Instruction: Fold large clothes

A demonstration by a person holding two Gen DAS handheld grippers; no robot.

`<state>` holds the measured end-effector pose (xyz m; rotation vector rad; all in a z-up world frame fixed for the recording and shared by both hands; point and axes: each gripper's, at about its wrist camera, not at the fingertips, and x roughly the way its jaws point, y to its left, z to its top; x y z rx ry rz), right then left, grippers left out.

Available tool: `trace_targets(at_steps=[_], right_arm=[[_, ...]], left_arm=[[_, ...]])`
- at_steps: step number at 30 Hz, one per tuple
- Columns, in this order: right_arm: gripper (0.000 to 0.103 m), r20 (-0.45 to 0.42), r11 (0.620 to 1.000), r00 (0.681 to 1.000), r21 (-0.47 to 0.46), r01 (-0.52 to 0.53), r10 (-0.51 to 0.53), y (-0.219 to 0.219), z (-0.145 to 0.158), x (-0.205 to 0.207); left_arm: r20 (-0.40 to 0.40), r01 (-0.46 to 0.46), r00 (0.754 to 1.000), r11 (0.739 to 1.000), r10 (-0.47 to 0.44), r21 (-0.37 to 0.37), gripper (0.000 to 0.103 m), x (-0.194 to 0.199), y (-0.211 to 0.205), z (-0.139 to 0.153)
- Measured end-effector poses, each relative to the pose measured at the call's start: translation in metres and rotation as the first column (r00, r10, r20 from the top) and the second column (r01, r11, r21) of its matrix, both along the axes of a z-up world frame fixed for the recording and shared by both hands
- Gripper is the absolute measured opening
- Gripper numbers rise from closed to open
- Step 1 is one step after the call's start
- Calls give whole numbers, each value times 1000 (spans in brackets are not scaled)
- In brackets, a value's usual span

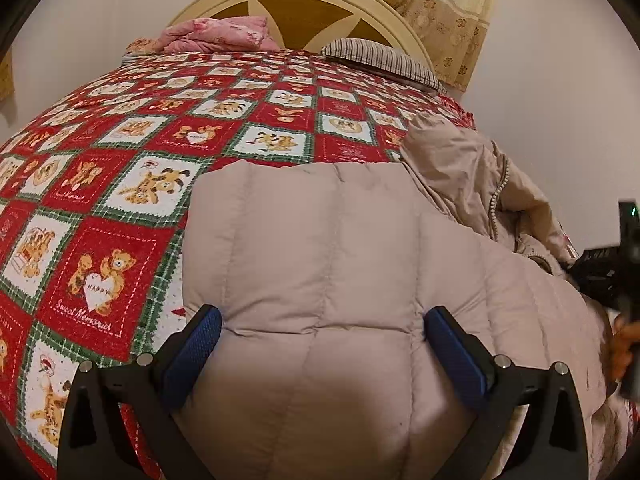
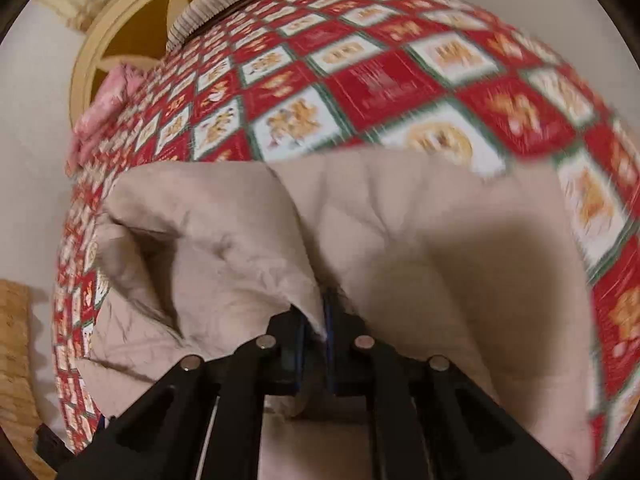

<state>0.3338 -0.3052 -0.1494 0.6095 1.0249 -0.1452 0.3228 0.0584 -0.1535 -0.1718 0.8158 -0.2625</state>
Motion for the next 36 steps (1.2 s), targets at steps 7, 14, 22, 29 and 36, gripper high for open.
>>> trace_targets(at_steps=[7, 14, 22, 29, 36], right_arm=[[7, 215, 981, 976, -195, -1, 44, 20, -5, -18], [7, 265, 994, 964, -109, 3, 26, 8, -7, -22], [8, 277, 994, 960, -109, 2, 28, 8, -9, -26], [8, 285, 997, 958, -83, 2, 22, 6, -10, -28], [8, 284, 997, 959, -72, 2, 18, 4, -11, -26]], left_arm=[[48, 87, 996, 989, -82, -120, 102, 1, 4, 45], [133, 240, 961, 970, -244, 47, 102, 30, -80, 88], [-74, 226, 974, 957, -216, 183, 102, 100, -150, 40], [-180, 57, 983, 981, -23, 186, 77, 121, -102, 21], [-155, 103, 985, 981, -77, 166, 36, 88, -77, 34]])
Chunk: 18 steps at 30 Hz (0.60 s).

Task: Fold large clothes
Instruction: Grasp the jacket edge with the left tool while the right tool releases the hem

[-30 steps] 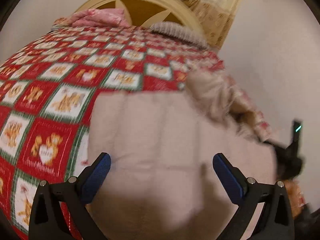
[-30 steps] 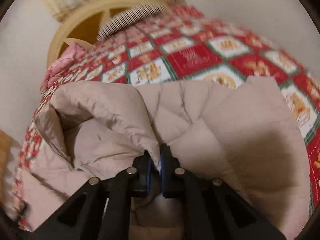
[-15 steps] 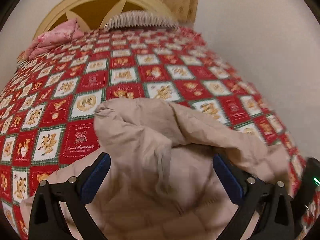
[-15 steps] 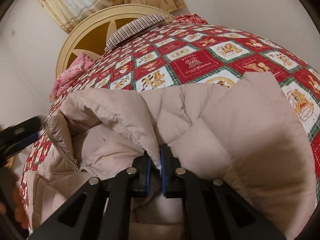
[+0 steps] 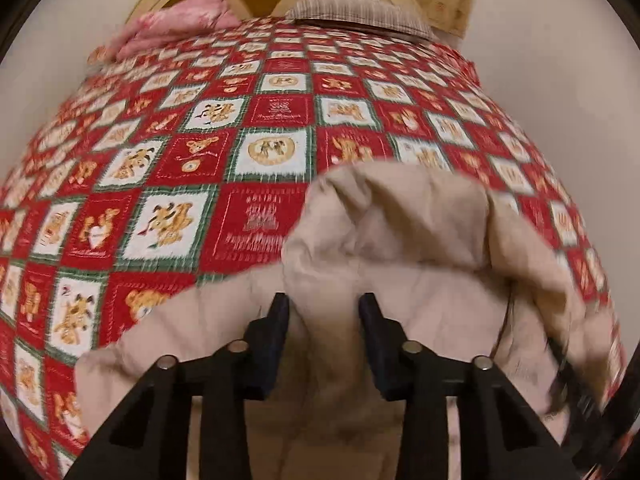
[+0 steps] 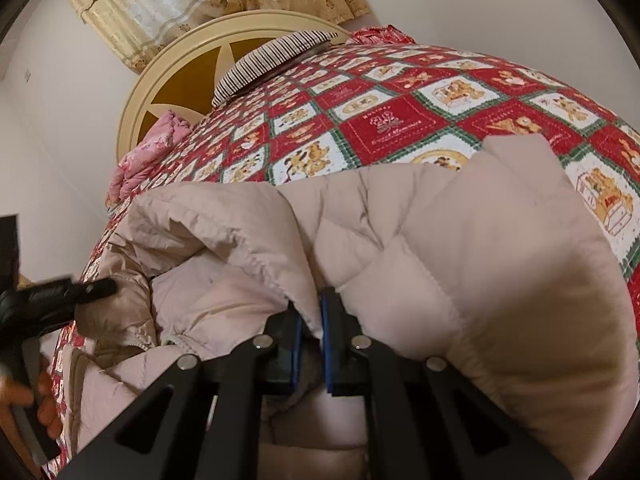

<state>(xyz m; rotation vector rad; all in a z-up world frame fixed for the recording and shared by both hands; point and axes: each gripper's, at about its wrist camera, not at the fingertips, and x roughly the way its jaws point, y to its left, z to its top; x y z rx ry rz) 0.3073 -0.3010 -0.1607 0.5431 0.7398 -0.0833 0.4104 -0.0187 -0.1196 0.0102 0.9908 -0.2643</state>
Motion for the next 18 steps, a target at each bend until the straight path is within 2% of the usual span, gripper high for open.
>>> trace_targets(at_steps=[3, 6, 9, 13, 15, 18], right_arm=[[8, 2, 1000, 1000, 9, 1, -1, -1, -1, 0], [8, 16, 999, 1000, 43, 11, -11, -6, -3, -3], [7, 34, 996, 999, 91, 15, -18, -13, -5, -5], [8, 27, 997, 999, 81, 17, -19, -11, -5, -3], [8, 27, 997, 999, 81, 17, -19, -10, -5, -3], [8, 27, 997, 999, 77, 17, -19, -10, -5, -2]], left_arm=[[-24, -4, 1000, 998, 3, -56, 36, -14, 10, -14], [-6, -34, 999, 995, 33, -97, 36, -23, 20, -31], [7, -65, 998, 983, 68, -170, 36, -23, 27, -39], [-24, -73, 997, 969, 69, -235, 36, -19, 34, -28], [-14, -71, 997, 964, 70, -257, 38, -15, 36, -18], [-27, -89, 996, 967, 86, -240, 60, 3, 33, -10]])
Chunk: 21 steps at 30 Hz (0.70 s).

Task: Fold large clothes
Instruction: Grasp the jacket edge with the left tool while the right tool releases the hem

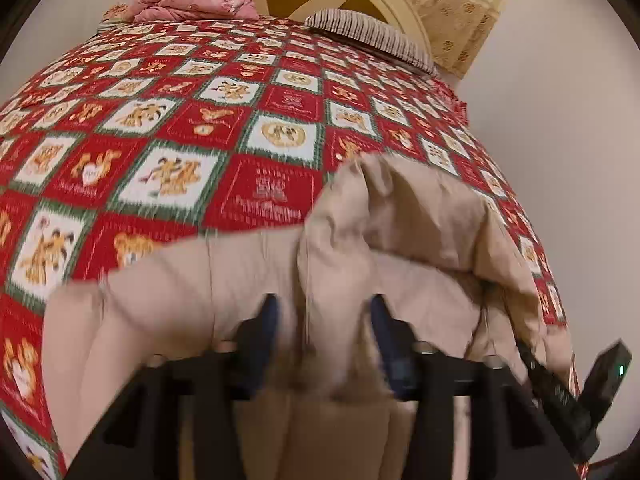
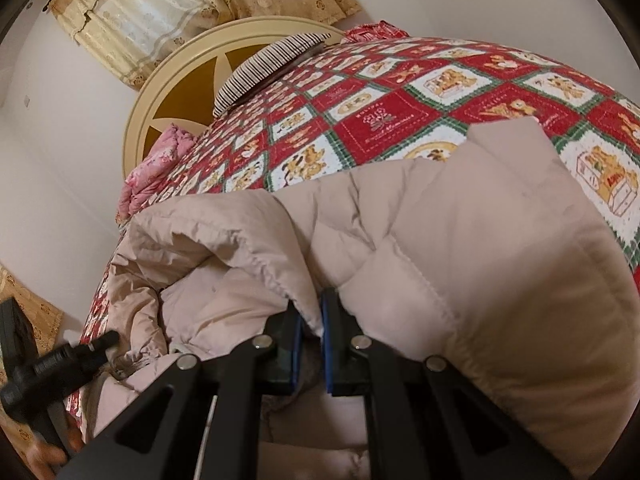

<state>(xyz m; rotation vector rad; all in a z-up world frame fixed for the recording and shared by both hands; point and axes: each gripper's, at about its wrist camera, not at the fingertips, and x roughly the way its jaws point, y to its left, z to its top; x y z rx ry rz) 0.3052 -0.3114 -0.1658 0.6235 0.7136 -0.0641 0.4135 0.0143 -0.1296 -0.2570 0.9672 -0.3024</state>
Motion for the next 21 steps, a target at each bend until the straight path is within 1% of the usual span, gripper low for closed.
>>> trace_targets(at_steps=[1, 4, 5, 7, 8, 9, 10, 11, 13, 16, 18, 19, 20, 21], right_arm=[[8, 0, 1000, 1000, 0, 0, 0, 0, 0, 0], [8, 0, 1000, 1000, 0, 0, 0, 0, 0, 0], [8, 0, 1000, 1000, 1, 1, -1, 0, 0, 0], [8, 0, 1000, 1000, 1, 1, -1, 0, 0, 0], [8, 1, 1000, 1000, 1, 0, 0, 0, 0, 0], [8, 2, 1000, 1000, 3, 1, -1, 1, 0, 0], [8, 2, 1000, 1000, 5, 1, -1, 1, 0, 0], [8, 3, 1000, 1000, 7, 2, -2, 0, -1, -1], [8, 3, 1000, 1000, 12, 3, -3, 0, -1, -1], [8, 4, 1000, 1000, 16, 3, -3, -1, -2, 0], [8, 4, 1000, 1000, 19, 4, -4, -2, -2, 0], [8, 2, 1000, 1000, 19, 5, -5, -2, -2, 0], [8, -2, 1000, 1000, 16, 6, -6, -2, -2, 0], [8, -7, 1000, 1000, 11, 6, -6, -1, -1, 1]], left_arm=[[-18, -3, 1000, 1000, 3, 0, 65, 8, -2, -1], [-92, 26, 995, 998, -32, -62, 65, 31, -10, -12], [-99, 51, 993, 994, -61, -99, 65, 36, -13, -17], [-70, 73, 994, 988, -83, -139, 63, 34, -12, -24], [-39, 90, 994, 984, -97, -155, 44, 29, -11, -25], [-20, 107, 994, 981, -112, -163, 29, 23, -11, -24], [-11, 124, 992, 978, -127, -166, 15, 19, -10, -23], [-2, 130, 991, 977, -132, -169, 15, 15, -9, -21], [27, 144, 990, 977, -141, -157, 15, 6, -5, -13], [29, 174, 985, 975, -171, -136, 11, -4, -1, -6], [67, 172, 984, 979, -166, -107, 11, -15, 5, 4], [87, 154, 985, 986, -148, -63, 11, -18, 8, 6], [92, 131, 987, 991, -131, 6, 11, -18, 7, 2], [63, 126, 990, 991, -128, 33, 11, -14, 5, -9]])
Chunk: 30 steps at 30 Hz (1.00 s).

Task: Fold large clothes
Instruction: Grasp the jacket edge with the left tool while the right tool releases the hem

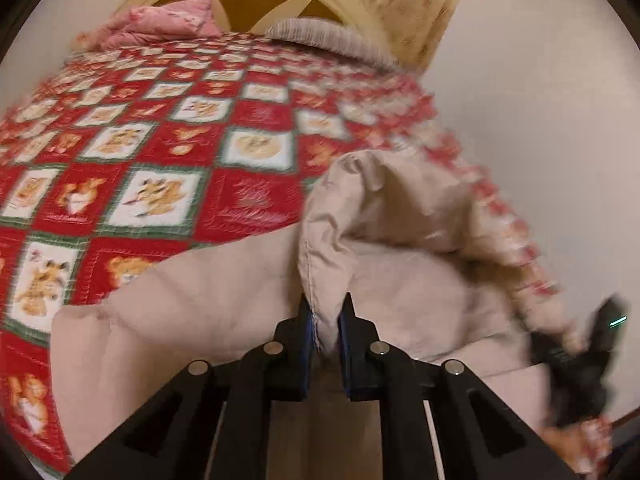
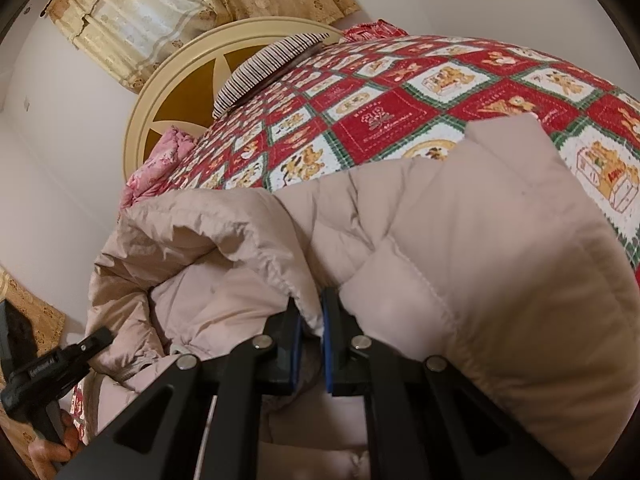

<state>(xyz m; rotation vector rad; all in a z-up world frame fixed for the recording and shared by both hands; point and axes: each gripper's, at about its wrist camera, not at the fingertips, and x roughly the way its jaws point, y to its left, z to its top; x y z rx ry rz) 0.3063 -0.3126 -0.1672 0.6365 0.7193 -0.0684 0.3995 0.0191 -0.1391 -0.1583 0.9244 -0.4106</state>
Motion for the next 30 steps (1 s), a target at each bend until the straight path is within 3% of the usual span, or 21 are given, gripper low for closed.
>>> trace_targets(at_steps=[2, 8, 10, 12, 14, 19, 22, 25, 26, 30], right_arm=[[8, -5, 1000, 1000, -3, 0, 0, 1, 0, 0], [12, -17, 998, 1000, 61, 19, -18, -7, 7, -6], [24, 35, 990, 990, 48, 135, -137, -13, 27, -27], [56, 153, 955, 948, -63, 290, -278, -10, 63, -53], [64, 258, 930, 928, -179, 321, -271, 8, 102, -55], [64, 176, 948, 984, -317, 34, 23, 71, 141, 47], [47, 31, 927, 989, -353, -127, 147, 103, 127, 110], [36, -143, 901, 954, -319, -295, 262, 126, 89, 140], [28, -182, 897, 941, -294, -330, 287, 128, 72, 139], [21, -276, 903, 904, -190, -386, 328, 113, 22, 109]], left_arm=[[-69, -13, 998, 1000, 12, -15, 11, 9, 0, -28], [6, -36, 999, 999, 36, 16, 11, -2, -2, -30], [7, -36, 999, 999, 36, -4, 11, -1, 1, -32], [10, -39, 999, 999, 39, -29, 11, -1, 4, -33], [15, -44, 999, 998, 45, -49, 11, -2, 6, -33], [26, -49, 998, 998, 50, -51, 11, -6, 6, -31], [33, -49, 998, 997, 51, -51, 11, -6, 6, -31], [37, -49, 998, 997, 52, -62, 11, -8, 8, -30], [40, -50, 998, 997, 52, -65, 11, -9, 8, -30], [70, -47, 996, 991, 56, -125, 11, -13, 17, -23]])
